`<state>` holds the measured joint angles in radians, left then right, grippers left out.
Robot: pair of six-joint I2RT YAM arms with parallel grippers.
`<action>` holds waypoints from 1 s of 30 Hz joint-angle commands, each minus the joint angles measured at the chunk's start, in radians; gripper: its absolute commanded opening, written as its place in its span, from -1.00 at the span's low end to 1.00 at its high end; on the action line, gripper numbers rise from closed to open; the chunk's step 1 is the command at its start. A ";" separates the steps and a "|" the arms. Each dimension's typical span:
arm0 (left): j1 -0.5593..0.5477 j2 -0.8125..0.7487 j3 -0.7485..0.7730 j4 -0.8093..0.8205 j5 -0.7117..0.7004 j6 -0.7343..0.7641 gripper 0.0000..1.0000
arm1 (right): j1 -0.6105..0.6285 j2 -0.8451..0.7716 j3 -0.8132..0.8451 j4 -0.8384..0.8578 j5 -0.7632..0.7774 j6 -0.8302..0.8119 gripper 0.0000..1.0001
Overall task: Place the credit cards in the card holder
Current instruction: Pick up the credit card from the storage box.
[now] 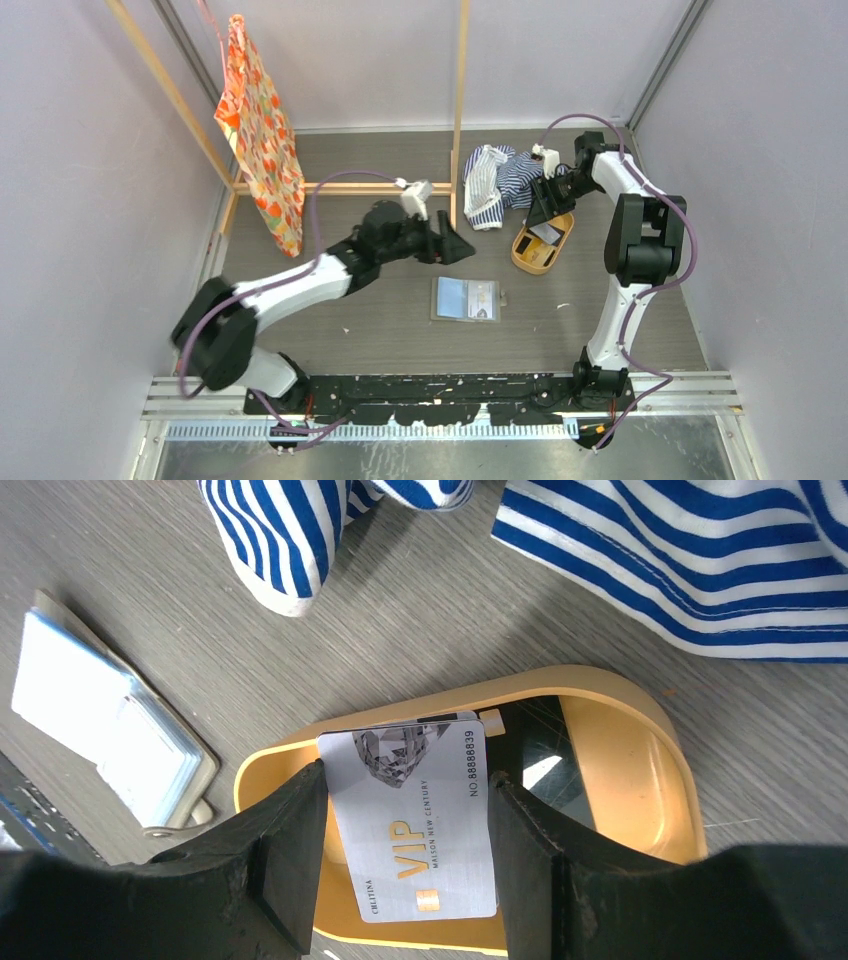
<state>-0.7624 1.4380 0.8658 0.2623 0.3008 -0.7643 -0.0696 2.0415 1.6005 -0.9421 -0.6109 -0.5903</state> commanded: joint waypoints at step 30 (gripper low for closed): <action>-0.094 0.797 0.541 0.430 0.014 -0.288 -0.13 | -0.067 0.103 0.145 -0.215 -0.189 0.039 -0.37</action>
<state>-0.8536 2.1975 1.3613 0.6437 0.3145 -1.0660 -0.1276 2.1475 1.7000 -1.1130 -0.7540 -0.5461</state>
